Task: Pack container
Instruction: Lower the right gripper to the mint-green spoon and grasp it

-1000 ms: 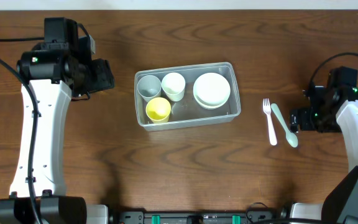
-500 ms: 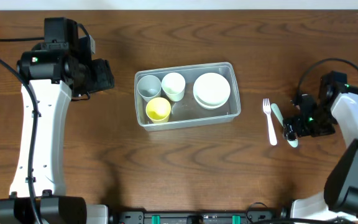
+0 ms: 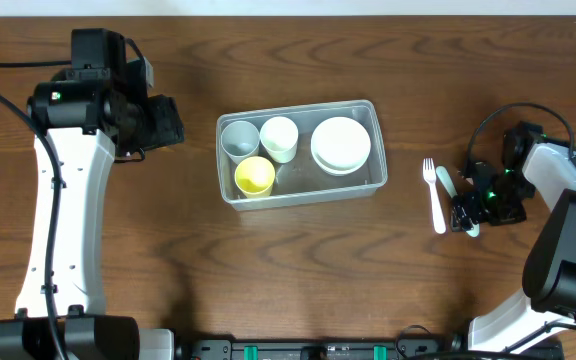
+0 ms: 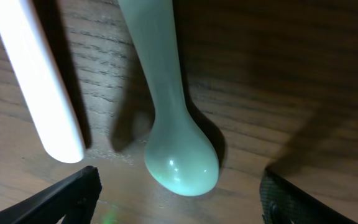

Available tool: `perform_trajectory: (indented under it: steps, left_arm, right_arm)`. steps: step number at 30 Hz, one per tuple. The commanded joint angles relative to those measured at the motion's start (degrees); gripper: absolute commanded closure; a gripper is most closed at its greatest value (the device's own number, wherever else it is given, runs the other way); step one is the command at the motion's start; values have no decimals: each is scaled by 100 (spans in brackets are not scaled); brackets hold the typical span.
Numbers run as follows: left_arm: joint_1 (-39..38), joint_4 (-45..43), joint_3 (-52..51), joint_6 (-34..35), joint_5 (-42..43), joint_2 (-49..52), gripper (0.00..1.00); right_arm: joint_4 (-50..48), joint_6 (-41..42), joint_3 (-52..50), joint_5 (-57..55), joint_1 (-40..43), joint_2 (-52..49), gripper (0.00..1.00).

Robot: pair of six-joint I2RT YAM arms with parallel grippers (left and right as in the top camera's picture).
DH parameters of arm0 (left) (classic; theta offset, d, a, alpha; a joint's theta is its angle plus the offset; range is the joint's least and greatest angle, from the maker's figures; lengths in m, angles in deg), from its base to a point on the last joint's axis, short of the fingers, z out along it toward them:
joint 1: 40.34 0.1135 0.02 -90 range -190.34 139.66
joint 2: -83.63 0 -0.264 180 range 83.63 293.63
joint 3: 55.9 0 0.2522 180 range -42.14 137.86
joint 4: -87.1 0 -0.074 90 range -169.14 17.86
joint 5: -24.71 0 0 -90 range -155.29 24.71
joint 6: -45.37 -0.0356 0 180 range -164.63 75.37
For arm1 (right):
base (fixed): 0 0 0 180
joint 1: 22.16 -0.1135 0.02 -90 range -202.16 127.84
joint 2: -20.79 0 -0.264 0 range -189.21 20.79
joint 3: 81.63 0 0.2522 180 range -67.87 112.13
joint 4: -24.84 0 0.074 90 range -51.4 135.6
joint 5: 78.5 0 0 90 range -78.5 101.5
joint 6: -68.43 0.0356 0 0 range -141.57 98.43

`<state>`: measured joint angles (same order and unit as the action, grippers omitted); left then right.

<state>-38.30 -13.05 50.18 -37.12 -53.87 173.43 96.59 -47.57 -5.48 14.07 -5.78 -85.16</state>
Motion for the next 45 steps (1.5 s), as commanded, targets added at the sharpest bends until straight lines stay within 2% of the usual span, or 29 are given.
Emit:
perform_trajectory:
  steps: [1,22,36,45]
  left_arm:
    - [15,35,-22,4,-50,22,38]
    - [15,118,-22,7,-48,22,38]
    - [15,122,-22,7,-48,22,38]
    - [15,122,-22,7,-48,22,38]
  right_arm:
    - [-17,35,-31,-214,48,-48,19]
    - [-188,68,-33,-229,48,-48,29]
    - [-166,199,-33,-208,48,-48,51]
    - [-160,201,-33,-208,44,-48,51]
